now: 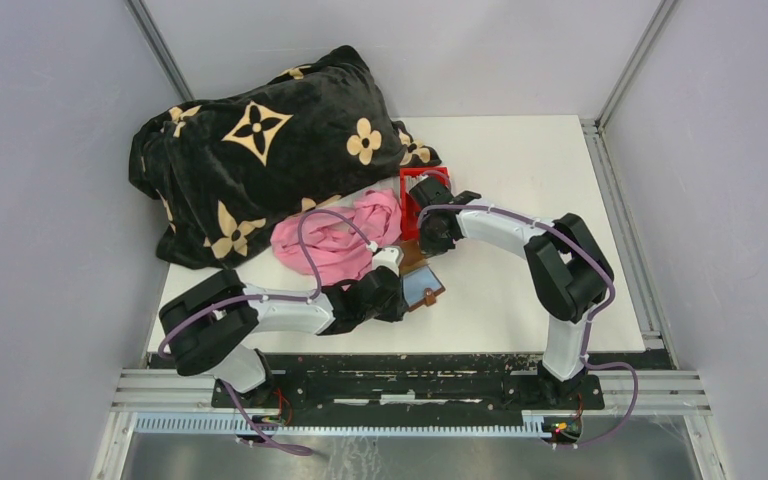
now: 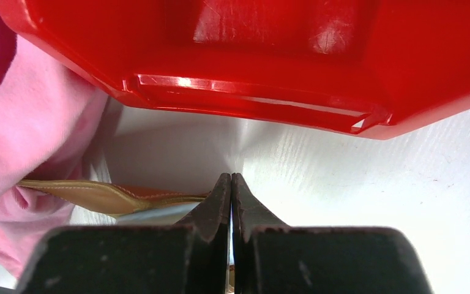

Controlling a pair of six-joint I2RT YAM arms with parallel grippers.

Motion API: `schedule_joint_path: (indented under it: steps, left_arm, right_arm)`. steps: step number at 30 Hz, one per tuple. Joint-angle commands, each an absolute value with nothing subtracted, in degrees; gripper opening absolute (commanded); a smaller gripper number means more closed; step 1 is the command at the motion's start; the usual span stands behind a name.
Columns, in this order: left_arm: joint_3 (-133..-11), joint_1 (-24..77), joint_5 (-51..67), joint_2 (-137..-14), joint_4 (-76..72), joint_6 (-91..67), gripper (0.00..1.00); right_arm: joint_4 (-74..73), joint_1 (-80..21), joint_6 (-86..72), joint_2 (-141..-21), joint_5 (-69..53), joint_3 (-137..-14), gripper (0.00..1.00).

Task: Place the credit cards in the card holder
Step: Adjust the card holder at the center of the board.

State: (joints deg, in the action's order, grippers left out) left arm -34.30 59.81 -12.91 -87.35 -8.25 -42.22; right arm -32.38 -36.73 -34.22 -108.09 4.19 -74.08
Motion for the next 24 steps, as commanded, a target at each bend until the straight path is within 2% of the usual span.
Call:
schedule_joint_path:
  steps: [1,19,24]
  left_arm:
    - [-34.89,59.89,-9.39,-89.71,-10.72,-42.28,0.27]
    - [-42.71,60.64,-3.51,-97.07,-14.04,-42.01,0.28]
    - [-44.31,60.86,-2.81,-98.93,-14.84,-42.01,0.28]
  right_arm:
    - [-33.41,-37.18,-32.73,-108.53,2.75,-76.67,0.01]
    - [-35.18,-37.00,-30.47,-108.38,1.38,-78.98,0.01]
    - [-36.55,-36.32,-29.44,-108.44,2.52,-80.61,0.04]
